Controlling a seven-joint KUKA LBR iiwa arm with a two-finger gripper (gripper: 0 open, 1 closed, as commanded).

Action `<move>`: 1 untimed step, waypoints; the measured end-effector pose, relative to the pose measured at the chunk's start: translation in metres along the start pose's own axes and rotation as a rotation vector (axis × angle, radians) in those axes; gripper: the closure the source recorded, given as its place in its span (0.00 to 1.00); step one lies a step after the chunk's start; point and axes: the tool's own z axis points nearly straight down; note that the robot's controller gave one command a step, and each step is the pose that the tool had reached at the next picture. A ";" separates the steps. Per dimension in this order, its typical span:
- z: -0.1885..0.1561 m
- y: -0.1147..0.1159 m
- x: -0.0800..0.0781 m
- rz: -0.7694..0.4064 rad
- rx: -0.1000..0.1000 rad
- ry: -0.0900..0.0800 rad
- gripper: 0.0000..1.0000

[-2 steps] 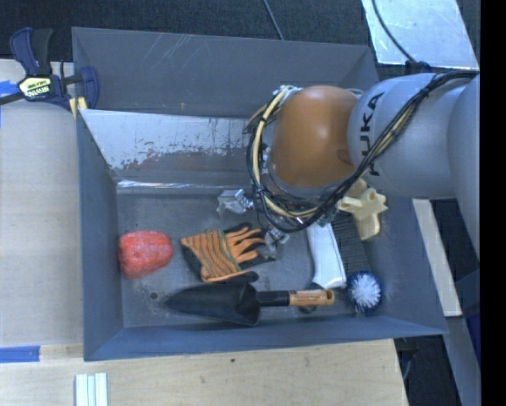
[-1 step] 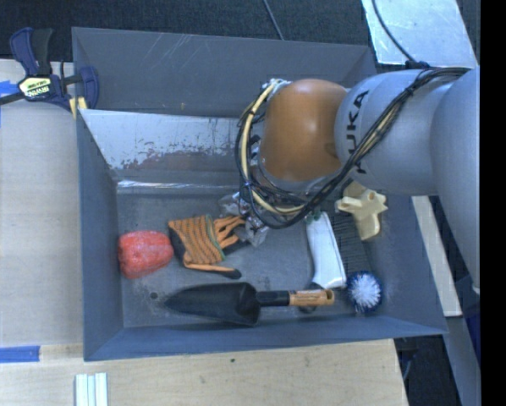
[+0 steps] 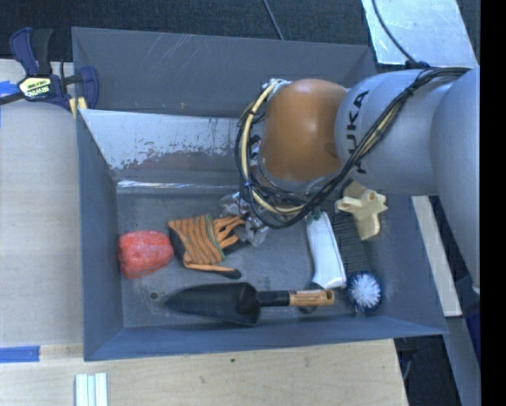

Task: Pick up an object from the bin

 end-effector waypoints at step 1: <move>-0.032 0.001 0.002 0.001 -0.005 0.007 1.00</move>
Offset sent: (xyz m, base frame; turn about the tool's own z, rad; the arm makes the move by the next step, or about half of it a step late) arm -0.0032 -0.0003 0.0954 0.0004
